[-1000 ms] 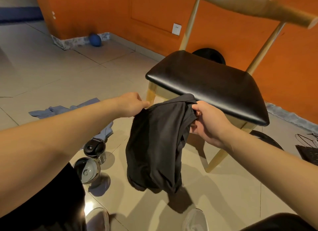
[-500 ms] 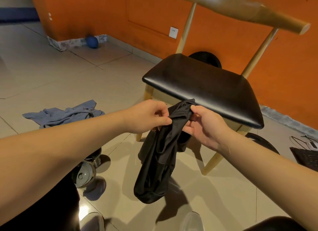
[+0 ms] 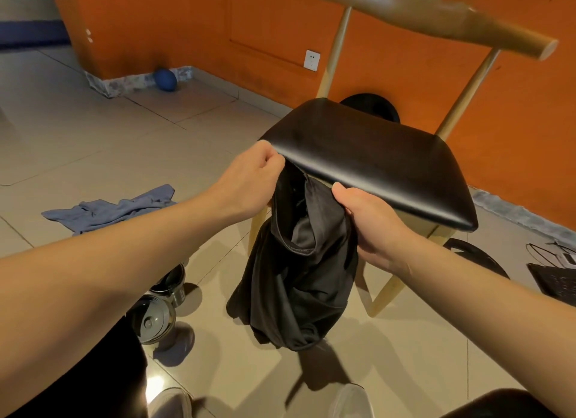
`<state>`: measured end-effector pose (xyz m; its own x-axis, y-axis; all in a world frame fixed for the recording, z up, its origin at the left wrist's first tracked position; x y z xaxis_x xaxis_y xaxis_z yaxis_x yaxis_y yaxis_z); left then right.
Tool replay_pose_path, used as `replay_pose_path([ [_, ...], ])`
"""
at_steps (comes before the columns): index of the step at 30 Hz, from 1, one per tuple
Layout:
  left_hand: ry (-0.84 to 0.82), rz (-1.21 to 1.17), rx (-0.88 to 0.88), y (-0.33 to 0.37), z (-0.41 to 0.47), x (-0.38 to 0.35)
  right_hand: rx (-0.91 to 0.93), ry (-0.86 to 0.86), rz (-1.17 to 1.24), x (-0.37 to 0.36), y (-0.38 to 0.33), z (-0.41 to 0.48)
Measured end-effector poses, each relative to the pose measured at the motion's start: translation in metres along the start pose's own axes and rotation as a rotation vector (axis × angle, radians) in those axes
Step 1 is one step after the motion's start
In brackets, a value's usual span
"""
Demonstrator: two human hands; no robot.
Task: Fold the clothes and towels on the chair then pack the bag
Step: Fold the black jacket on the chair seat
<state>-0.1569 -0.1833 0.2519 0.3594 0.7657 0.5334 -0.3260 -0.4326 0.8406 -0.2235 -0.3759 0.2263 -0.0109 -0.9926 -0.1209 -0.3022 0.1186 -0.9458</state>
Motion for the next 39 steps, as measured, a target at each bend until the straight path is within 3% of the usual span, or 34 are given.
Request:
replay_pose_path([
  [6, 0.175, 0.052, 0.03, 0.003, 0.007, 0.01, 0.003, -0.064, 0.103, 0.003, -0.001, 0.001],
  [13, 0.374, 0.141, -0.035, 0.0, 0.009, 0.043, 0.058, 0.146, -0.382, 0.03, 0.003, -0.002],
  [18, 0.443, 0.083, 0.029, -0.009, 0.017, 0.059, 0.017, 0.243, -0.491, 0.039, 0.009, -0.002],
  [21, 0.368, 0.147, 0.086, -0.027, 0.026, 0.063, 0.033, 0.219, -0.406, 0.04, 0.006, -0.002],
  [27, 0.049, 0.424, 0.299, -0.065, 0.031, 0.043, 0.119, 0.174, -0.114, 0.023, -0.021, -0.011],
  [34, -0.302, 0.516, 0.37, -0.071, 0.021, 0.01, 0.152, 0.072, 0.034, -0.001, -0.042, -0.02],
  [36, -0.328, 0.463, 0.313, -0.057, 0.017, 0.006, 0.147, 0.056, 0.057, -0.007, -0.042, -0.019],
  [39, -0.413, 0.145, 0.263, -0.027, 0.008, 0.0, 0.147, 0.038, 0.082, -0.009, -0.037, -0.015],
])
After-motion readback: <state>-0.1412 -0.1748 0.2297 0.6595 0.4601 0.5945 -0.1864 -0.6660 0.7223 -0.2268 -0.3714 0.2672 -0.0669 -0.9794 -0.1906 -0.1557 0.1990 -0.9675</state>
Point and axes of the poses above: each hand's wrist, its own z-axis towards the middle knuckle, its own x-axis out of the back of the hand, y = z × x, the point moved 2 cm from there along z, towards the middle knuckle, and after that the axes turned 11 degrees about -y, right-handed, at the moved point
